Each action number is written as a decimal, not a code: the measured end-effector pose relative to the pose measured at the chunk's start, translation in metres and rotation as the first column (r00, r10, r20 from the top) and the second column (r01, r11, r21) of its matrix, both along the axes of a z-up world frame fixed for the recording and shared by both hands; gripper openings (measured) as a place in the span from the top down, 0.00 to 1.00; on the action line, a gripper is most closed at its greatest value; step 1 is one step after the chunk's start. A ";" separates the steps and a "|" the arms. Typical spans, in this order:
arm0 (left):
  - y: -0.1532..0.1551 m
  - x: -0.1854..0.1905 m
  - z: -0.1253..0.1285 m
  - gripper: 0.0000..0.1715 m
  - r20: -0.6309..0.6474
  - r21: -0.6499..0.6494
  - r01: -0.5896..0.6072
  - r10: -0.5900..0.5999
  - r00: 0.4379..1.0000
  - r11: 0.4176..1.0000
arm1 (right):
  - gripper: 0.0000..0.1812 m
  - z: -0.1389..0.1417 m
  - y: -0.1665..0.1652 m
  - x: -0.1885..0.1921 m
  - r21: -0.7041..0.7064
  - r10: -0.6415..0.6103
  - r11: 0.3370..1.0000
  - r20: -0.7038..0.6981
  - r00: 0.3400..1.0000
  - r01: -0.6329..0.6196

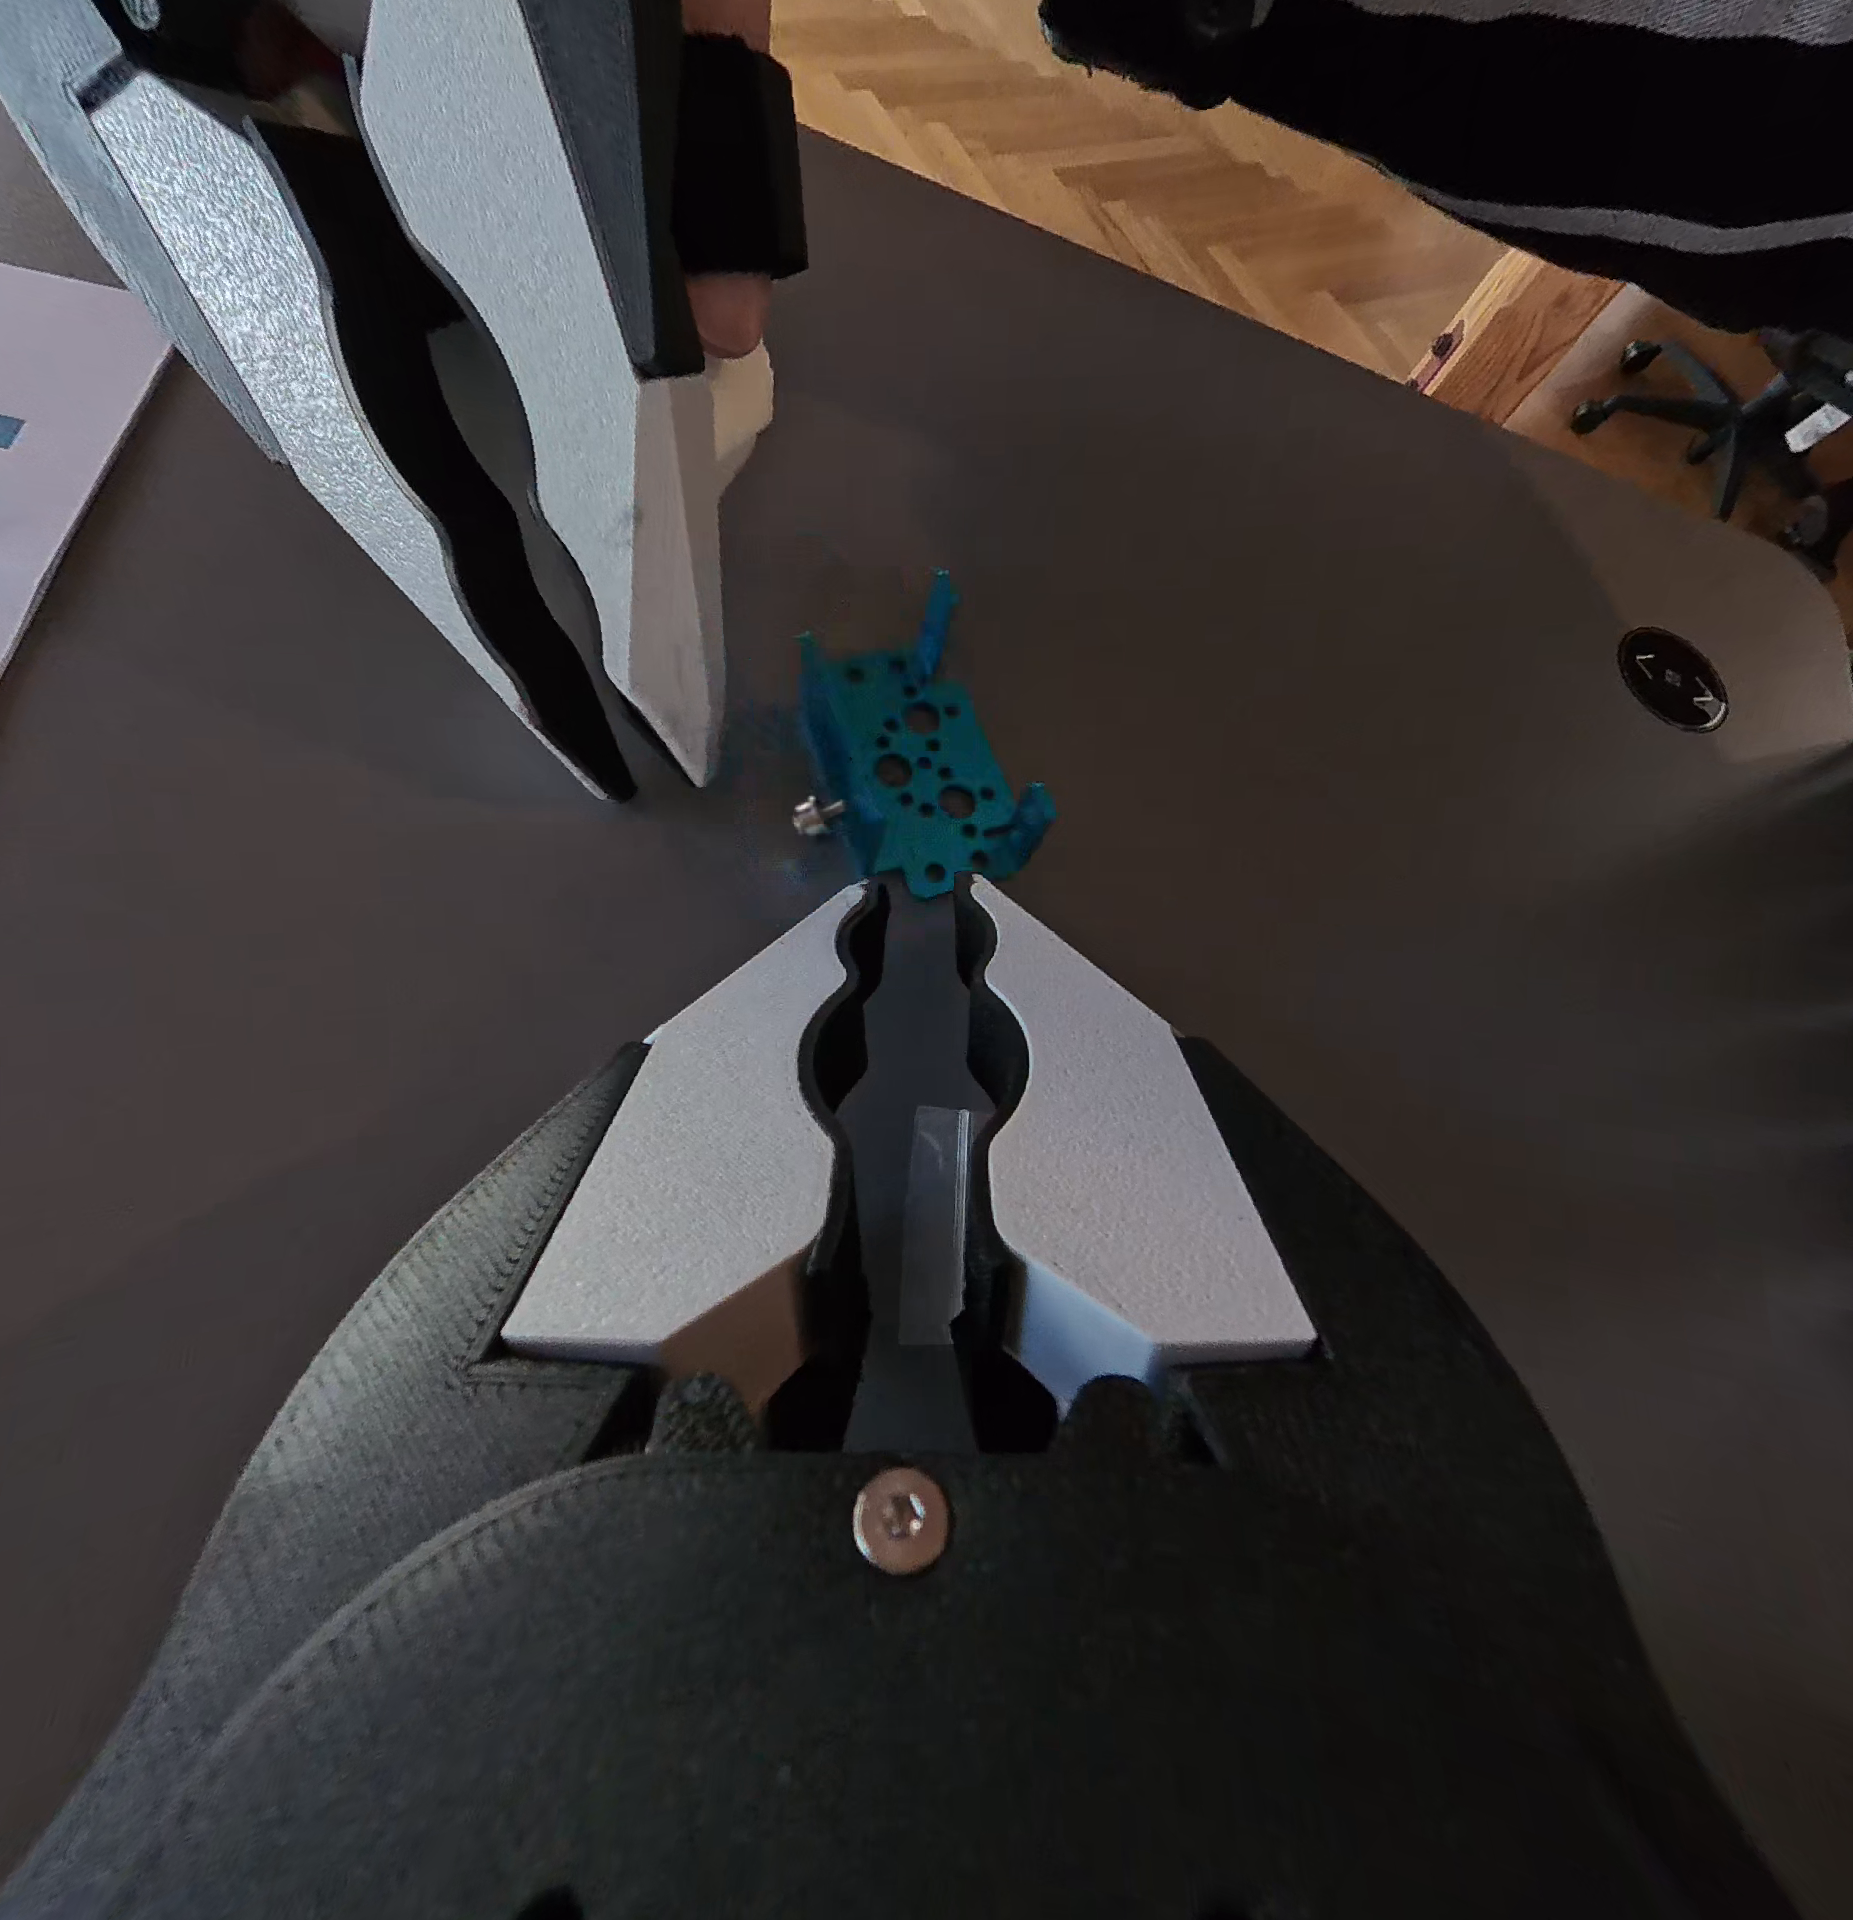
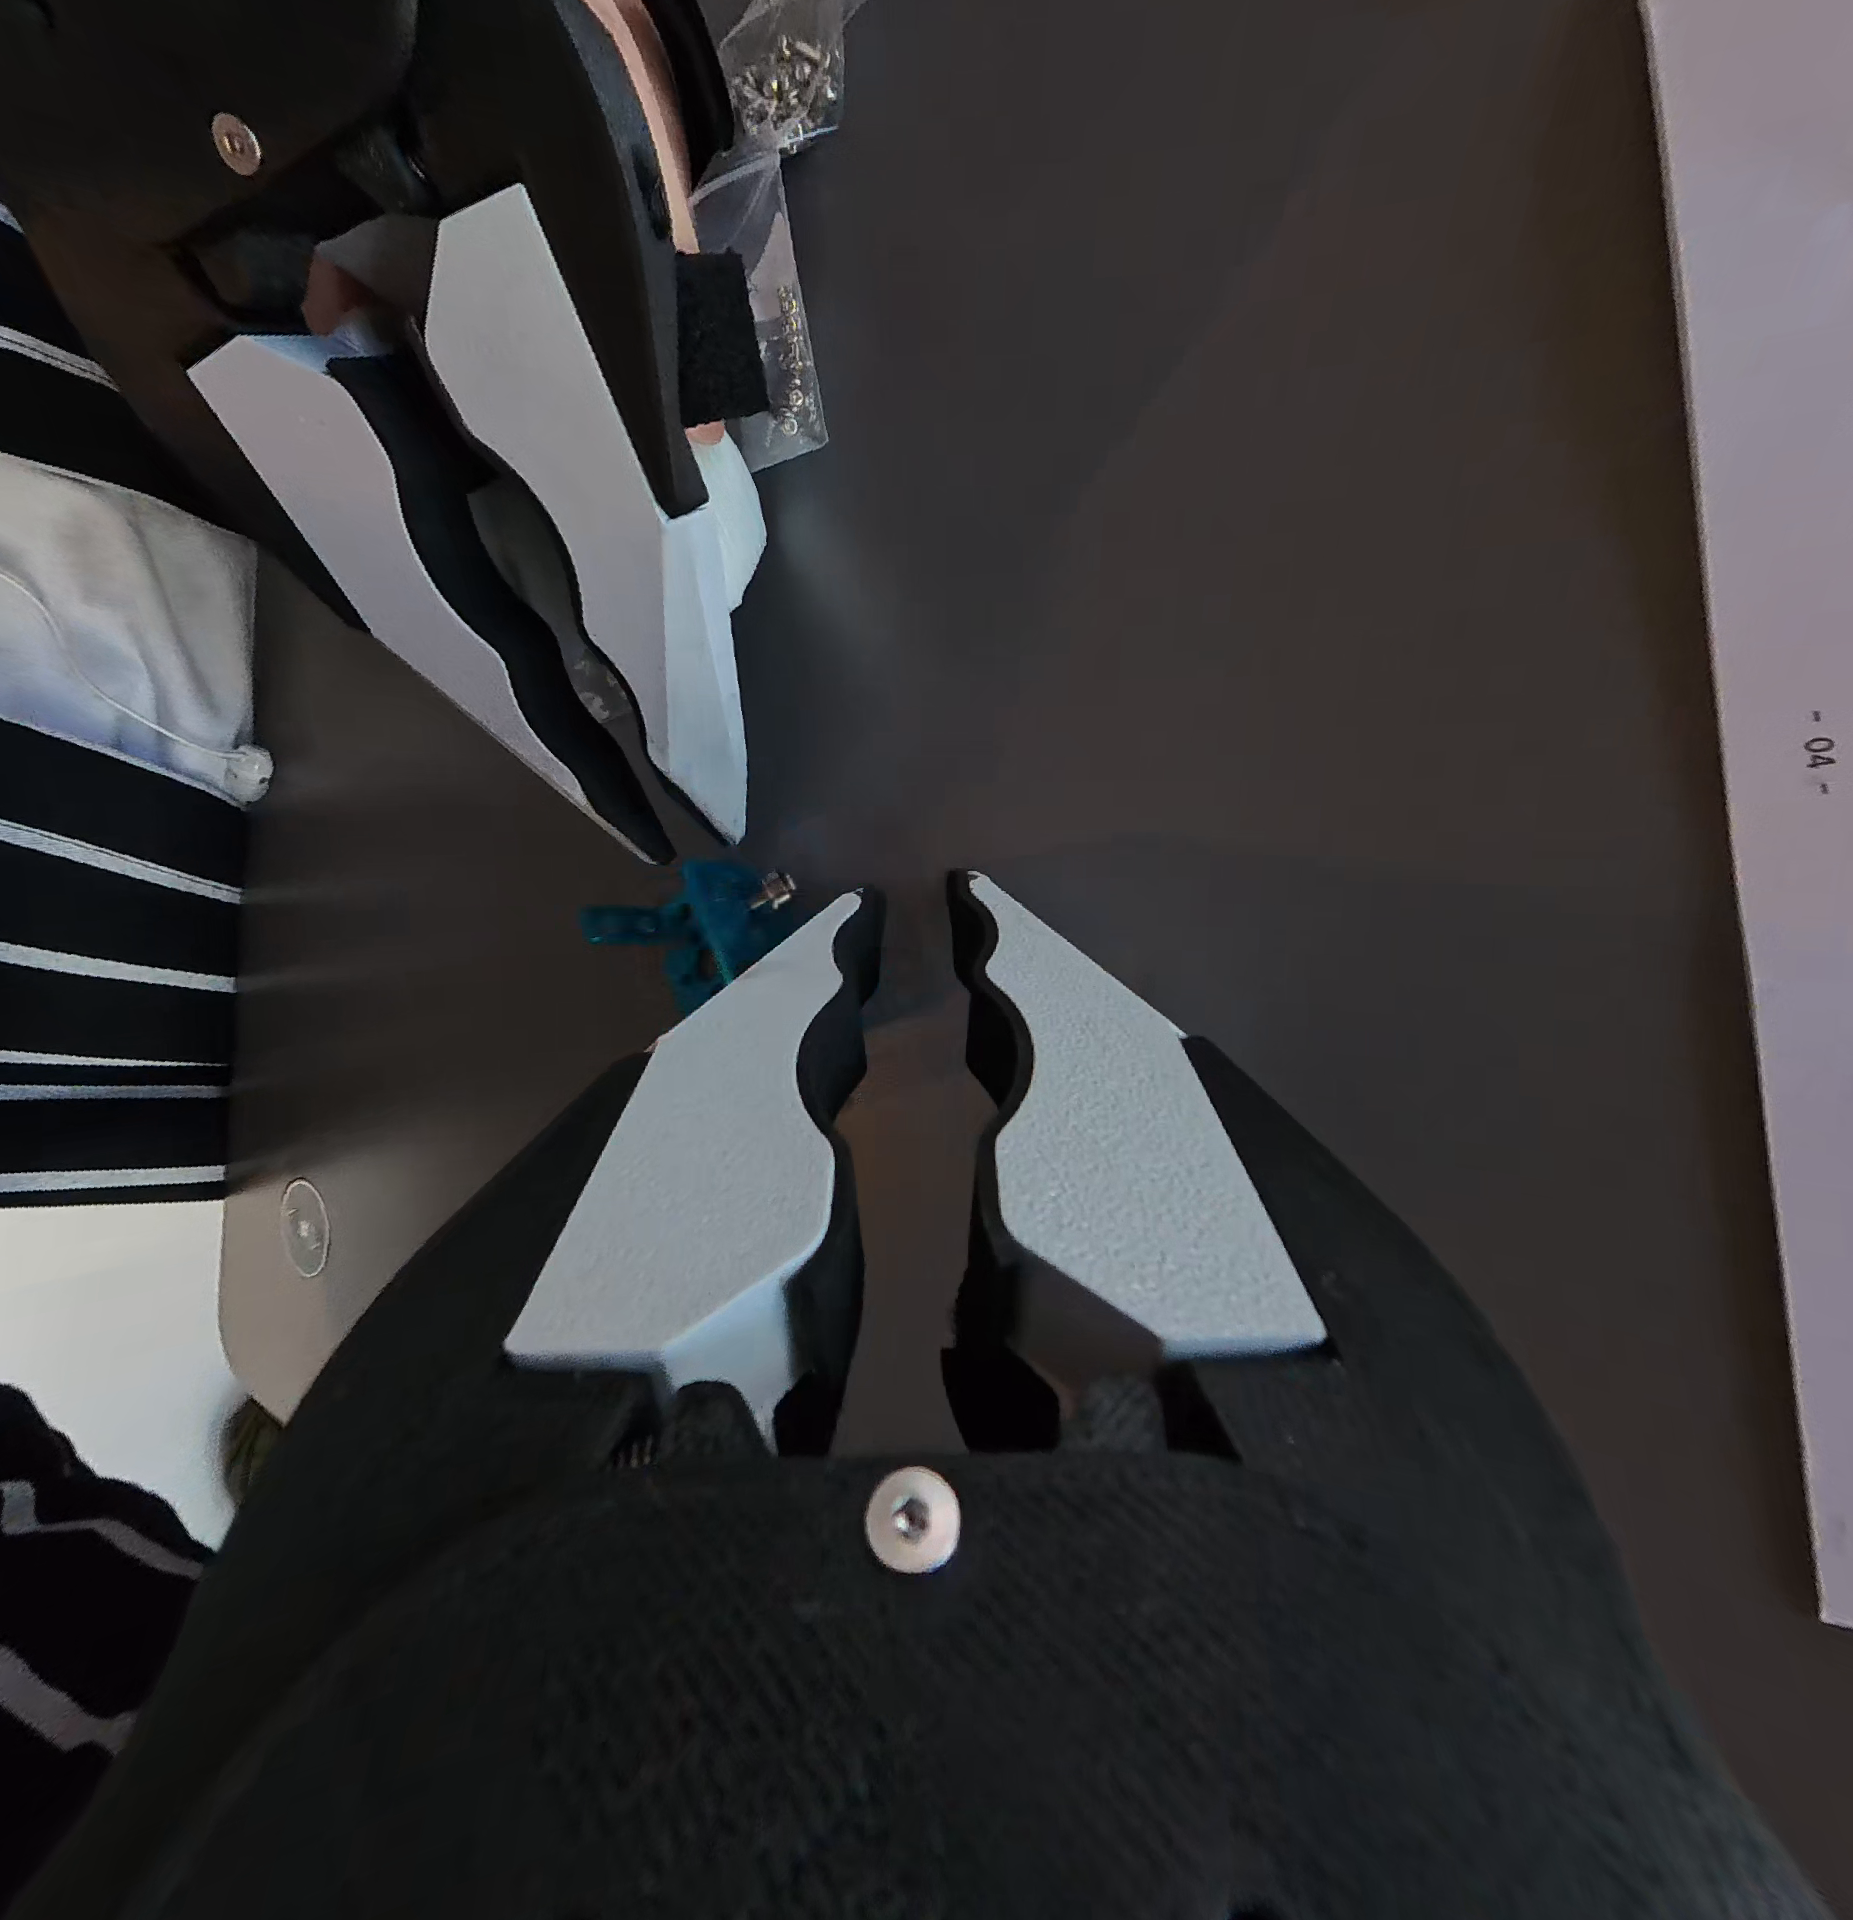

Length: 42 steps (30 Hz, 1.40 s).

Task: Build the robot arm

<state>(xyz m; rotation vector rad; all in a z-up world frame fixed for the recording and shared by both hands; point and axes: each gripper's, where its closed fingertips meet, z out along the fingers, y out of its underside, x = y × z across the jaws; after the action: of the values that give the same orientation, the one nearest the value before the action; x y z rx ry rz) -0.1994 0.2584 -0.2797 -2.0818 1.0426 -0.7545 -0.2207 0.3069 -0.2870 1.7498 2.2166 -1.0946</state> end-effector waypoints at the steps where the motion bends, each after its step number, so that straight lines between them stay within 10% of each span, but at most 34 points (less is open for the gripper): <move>1: 0.000 0.000 0.000 0.93 0.000 0.002 -0.002 0.002 1.000 1.000 | 0.93 0.000 0.000 0.000 0.004 -0.002 1.000 -0.008 1.000 0.002; 13: -0.002 -0.010 0.019 0.91 0.107 -0.026 -0.035 0.037 0.994 0.999 | 0.92 0.038 0.019 0.005 0.128 -0.184 0.963 -0.329 0.926 0.236; 25: 0.006 -0.034 0.031 0.89 0.156 -0.050 -0.090 0.097 0.983 0.995 | 0.83 0.026 0.002 0.070 0.151 -0.627 0.641 -0.462 0.627 0.753; 30: 0.005 -0.026 0.029 0.89 0.145 -0.056 -0.095 0.102 0.984 0.994 | 0.52 0.026 -0.027 0.064 0.109 -0.759 0.417 -0.505 0.411 0.902; 35: 0.004 -0.021 0.032 0.89 0.169 -0.066 -0.090 0.100 0.981 0.994 | 0.52 0.018 -0.031 0.054 0.307 -0.704 0.286 -0.575 0.417 0.908; 42: -0.003 -0.020 0.028 0.89 0.157 -0.083 -0.073 0.085 0.984 0.994 | 0.65 0.006 -0.035 0.052 0.343 -0.712 0.345 -0.511 0.482 0.874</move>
<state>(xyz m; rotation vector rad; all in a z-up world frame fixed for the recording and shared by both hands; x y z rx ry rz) -0.2196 0.2554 -0.2516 -2.0753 0.8504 -0.9180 -0.1686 0.2720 -0.2806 3.4308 1.8301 -0.7919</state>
